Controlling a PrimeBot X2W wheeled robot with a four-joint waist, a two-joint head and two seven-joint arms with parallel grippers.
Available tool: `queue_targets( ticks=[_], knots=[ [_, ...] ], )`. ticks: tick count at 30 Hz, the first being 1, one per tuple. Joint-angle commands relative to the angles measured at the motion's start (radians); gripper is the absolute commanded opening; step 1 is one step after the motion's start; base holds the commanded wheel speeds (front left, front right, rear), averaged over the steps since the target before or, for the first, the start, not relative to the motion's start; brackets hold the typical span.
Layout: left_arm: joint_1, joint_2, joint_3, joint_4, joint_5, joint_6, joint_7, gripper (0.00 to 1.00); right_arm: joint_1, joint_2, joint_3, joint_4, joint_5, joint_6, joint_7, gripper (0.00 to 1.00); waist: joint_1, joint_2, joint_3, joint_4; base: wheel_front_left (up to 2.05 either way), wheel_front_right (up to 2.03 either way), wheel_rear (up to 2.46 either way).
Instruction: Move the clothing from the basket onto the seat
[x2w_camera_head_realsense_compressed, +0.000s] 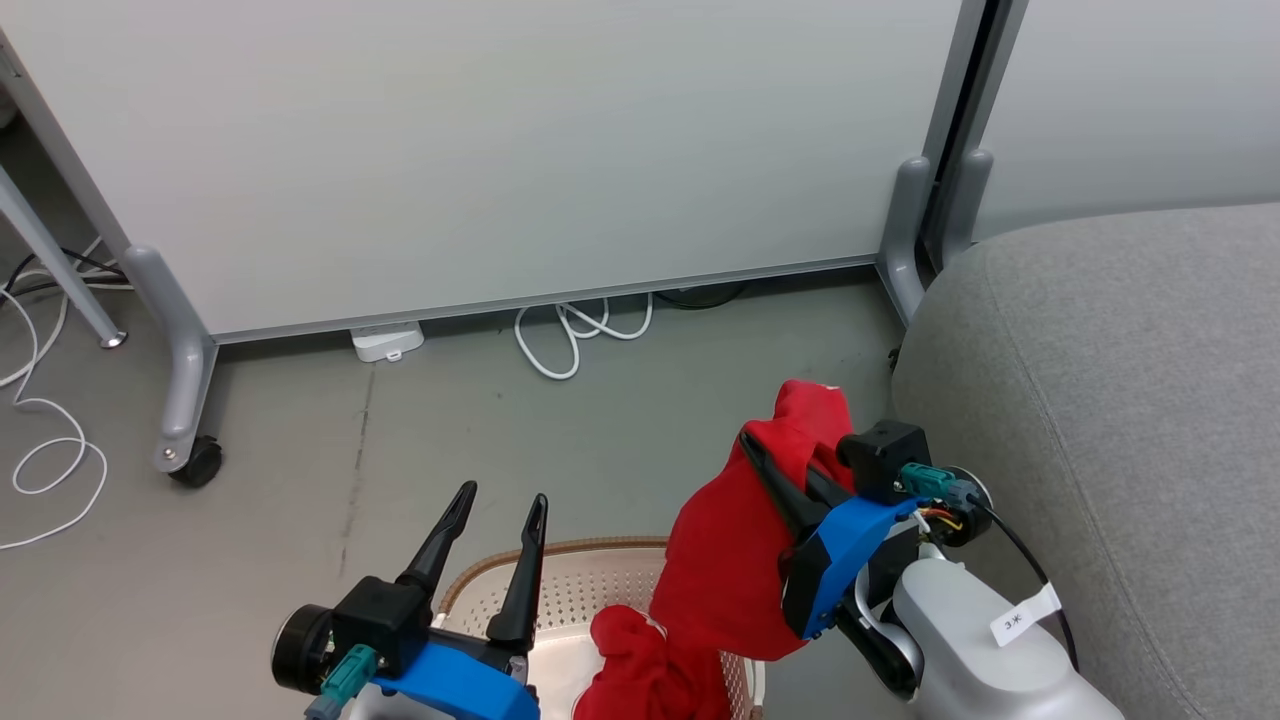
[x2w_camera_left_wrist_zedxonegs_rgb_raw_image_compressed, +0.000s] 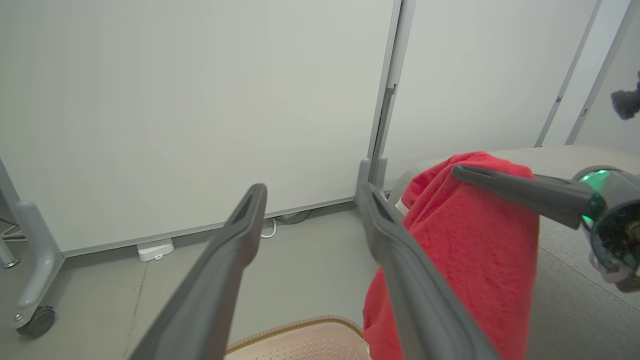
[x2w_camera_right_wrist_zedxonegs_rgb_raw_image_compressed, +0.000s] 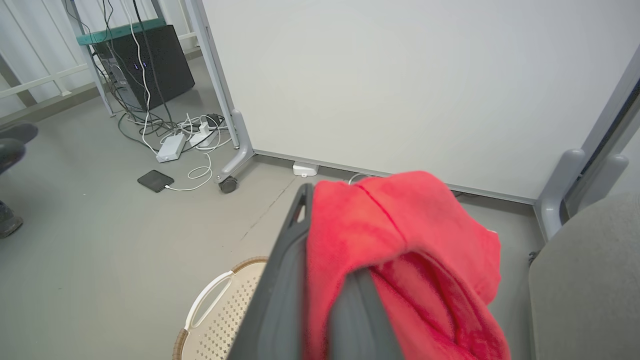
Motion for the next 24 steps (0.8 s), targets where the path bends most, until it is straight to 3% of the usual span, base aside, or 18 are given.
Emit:
queue_targets(
  ticks=[1,9,24],
  knots=[
    [0.003,-0.005,0.008,0.004,0.009,-0.008,-0.005,1.00,0.015,-0.005,-0.005,-0.006,-0.006,0.000,-0.006,0.00,0.0000,0.0000,0.002,-0.007,0.00,0.00,0.00],
    [-0.004,-0.018,0.023,0.004,0.019,-0.017,-0.005,1.00,0.003,-0.003,-0.013,-0.019,-0.018,0.000,-0.006,0.00,0.0000,0.0000,0.010,-0.080,0.00,0.00,0.00],
    [-0.028,-0.019,0.012,0.001,0.020,-0.018,-0.005,1.00,0.005,-0.016,-0.045,-0.087,-0.054,0.000,-0.006,0.00,0.0000,0.0000,0.039,-0.316,0.00,0.00,0.00]
  ],
)
